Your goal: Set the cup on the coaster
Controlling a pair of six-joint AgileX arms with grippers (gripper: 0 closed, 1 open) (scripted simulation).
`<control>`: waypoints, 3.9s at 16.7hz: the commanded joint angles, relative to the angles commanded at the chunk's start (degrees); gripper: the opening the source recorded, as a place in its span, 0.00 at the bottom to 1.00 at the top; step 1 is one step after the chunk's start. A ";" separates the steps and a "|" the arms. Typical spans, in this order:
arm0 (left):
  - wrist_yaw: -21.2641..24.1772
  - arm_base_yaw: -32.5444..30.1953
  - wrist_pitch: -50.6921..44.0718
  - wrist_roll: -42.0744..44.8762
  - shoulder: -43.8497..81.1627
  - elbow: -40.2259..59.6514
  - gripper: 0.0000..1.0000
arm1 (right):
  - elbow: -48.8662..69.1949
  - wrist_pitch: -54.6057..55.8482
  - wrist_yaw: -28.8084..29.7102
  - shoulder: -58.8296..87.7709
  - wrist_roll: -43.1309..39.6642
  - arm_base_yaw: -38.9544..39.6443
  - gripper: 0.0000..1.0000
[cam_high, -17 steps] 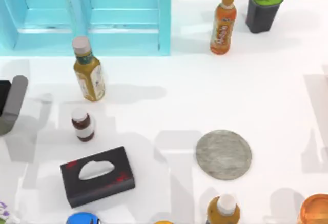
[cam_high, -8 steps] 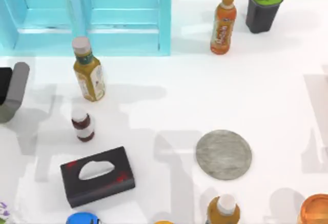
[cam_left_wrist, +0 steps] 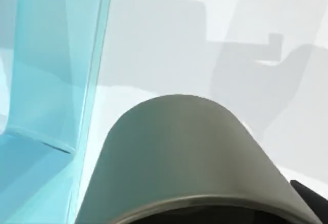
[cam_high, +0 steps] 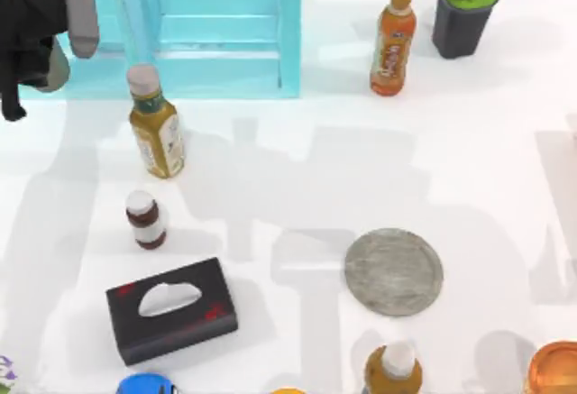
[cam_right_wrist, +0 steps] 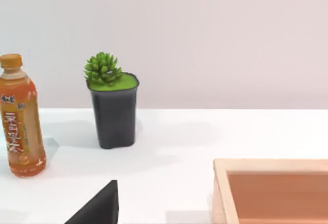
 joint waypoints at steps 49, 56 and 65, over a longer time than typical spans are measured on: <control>-0.04 -50.75 -11.39 -128.43 35.03 34.08 0.00 | 0.00 0.00 0.00 0.00 0.00 0.00 1.00; -0.04 -50.74 -11.27 -128.44 34.98 33.96 0.23 | 0.00 0.00 0.00 0.00 0.00 0.00 1.00; -0.04 -50.74 -11.27 -128.44 34.98 33.96 0.90 | 0.00 0.00 0.00 0.00 0.00 0.00 1.00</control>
